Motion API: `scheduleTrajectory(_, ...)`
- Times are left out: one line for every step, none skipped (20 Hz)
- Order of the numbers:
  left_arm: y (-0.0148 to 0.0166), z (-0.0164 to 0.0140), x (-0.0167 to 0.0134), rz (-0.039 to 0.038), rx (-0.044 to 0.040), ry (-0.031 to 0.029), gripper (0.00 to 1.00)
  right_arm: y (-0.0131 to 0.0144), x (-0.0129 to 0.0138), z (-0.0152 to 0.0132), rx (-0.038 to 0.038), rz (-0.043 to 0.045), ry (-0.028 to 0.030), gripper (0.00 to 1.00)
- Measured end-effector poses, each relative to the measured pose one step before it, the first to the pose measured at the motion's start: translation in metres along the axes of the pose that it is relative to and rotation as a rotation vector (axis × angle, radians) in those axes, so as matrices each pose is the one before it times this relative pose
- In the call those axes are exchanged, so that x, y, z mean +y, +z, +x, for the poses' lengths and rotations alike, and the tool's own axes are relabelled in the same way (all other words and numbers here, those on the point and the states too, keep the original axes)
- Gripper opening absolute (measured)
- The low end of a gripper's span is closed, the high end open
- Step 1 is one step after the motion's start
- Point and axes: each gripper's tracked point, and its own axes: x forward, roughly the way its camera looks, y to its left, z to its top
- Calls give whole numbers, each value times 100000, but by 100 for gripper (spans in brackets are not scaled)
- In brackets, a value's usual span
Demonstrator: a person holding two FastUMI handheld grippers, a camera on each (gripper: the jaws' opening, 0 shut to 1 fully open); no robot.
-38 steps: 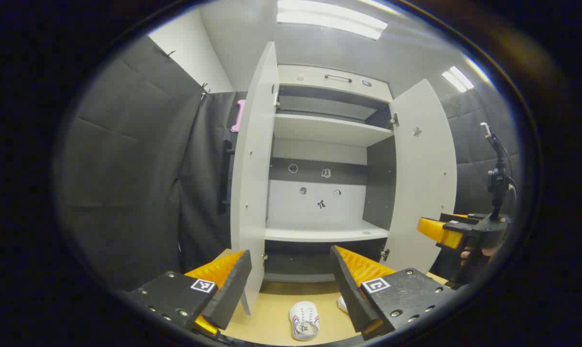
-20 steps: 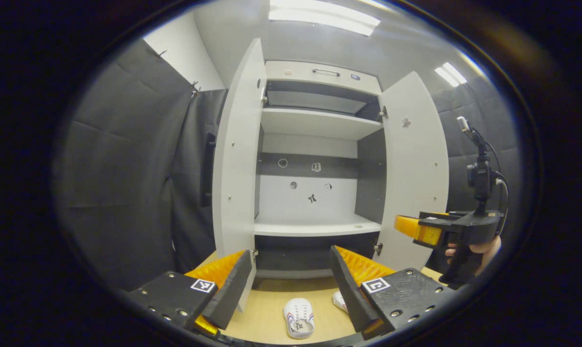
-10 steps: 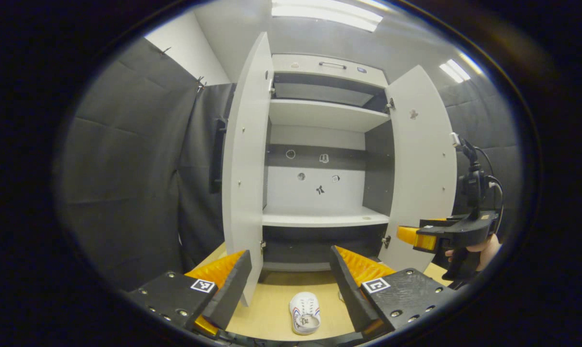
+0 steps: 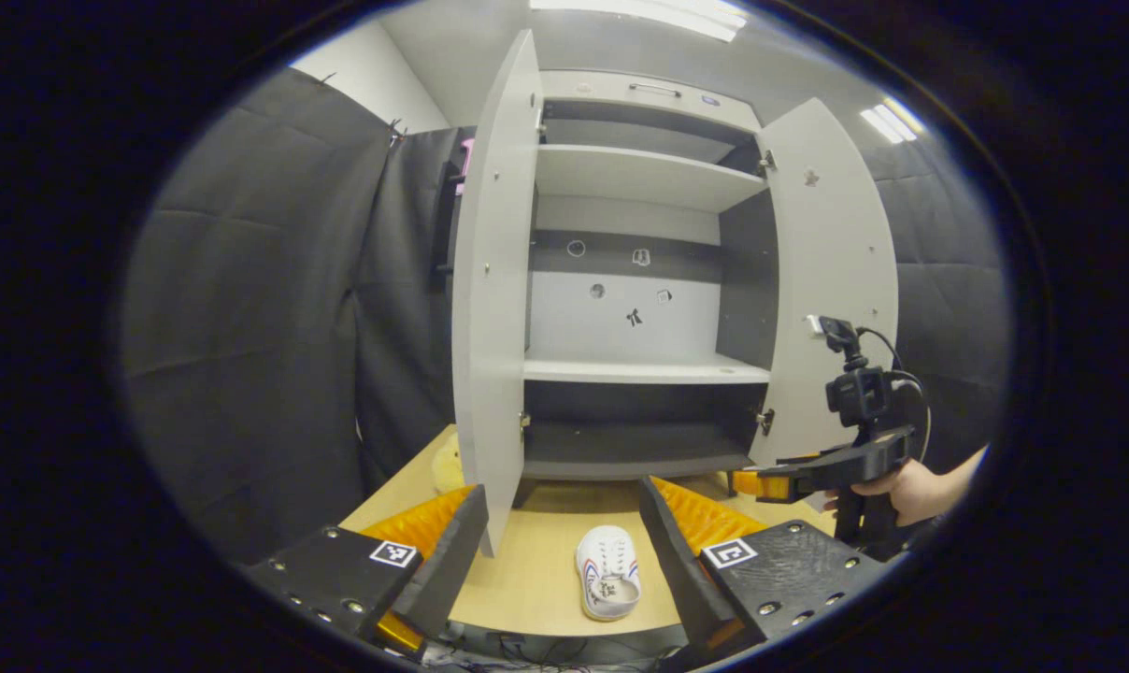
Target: Grab one shoe with the right hand and put it into the shoe cabinet, grab the other shoe with the left hand and put it into the shoe cabinet; then close the right door with the right hand and the left door with the left hand.
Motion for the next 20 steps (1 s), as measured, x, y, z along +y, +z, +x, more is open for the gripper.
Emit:
scheduleTrajectory(-658,157,-88,-12,1791,-424,91,-1010,523,967,3291,926,1232,98)
scheduleTrajectory(-740,203,-221,-384,1423,-753,92,-890,409,939,2518,317,950,98)
scheduleTrajectory(-585,218,-80,-332,1285,-431,91,-782,344,853,2047,-353,843,98)
scheduleTrajectory(-797,186,-8,-178,1364,-110,94,-600,303,917,1793,-851,660,98)
scheduleTrajectory(-599,240,-2,-305,1300,-109,94,-666,243,870,2115,-764,588,98)
scheduleTrajectory(-680,101,-62,-486,1410,-260,93,-716,182,968,2822,-455,416,98)
scheduleTrajectory(-521,122,14,-521,1257,-4,93,-594,51,697,2436,-649,189,98)
scheduleTrajectory(-446,89,-40,-488,1190,226,92,-487,13,823,2035,-813,-174,98)
scheduleTrajectory(-294,30,2,-521,1076,217,92,-639,-17,693,2142,-497,-327,98)
scheduleTrajectory(-352,58,-71,-513,888,215,94,-604,-61,724,2195,-120,-498,98)
scheduleTrajectory(-226,26,30,-355,765,215,94,-844,-12,695,2863,297,-172,98)
scheduleTrajectory(-256,23,28,-106,750,341,94,-1115,-67,587,4754,417,-234,98)
scheduleTrajectory(-215,88,81,156,847,400,94,-595,-77,449,3220,185,-294,98)
scheduleTrajectory(-161,67,59,338,510,408,94,-447,-54,429,2465,-354,-167,98)
scheduleTrajectory(66,40,111,396,68,409,94,-682,47,564,1727,-531,230,99)
scheduleTrajectory(42,116,56,357,18,365,94,-426,127,510,1717,-803,489,98)
scheduleTrajectory(96,49,74,207,24,389,92,-551,53,340,1747,-1380,-113,98)
scheduleTrajectory(-32,39,53,60,39,450,94,-161,-183,587,580,-2574,-1385,99)
scheduleTrajectory(39,106,73,-87,227,442,94,-287,-81,571,1252,-2370,-1700,93)
scheduleTrajectory(-20,176,33,-197,154,450,94,208,-349,84,-692,-1710,-3624,93)
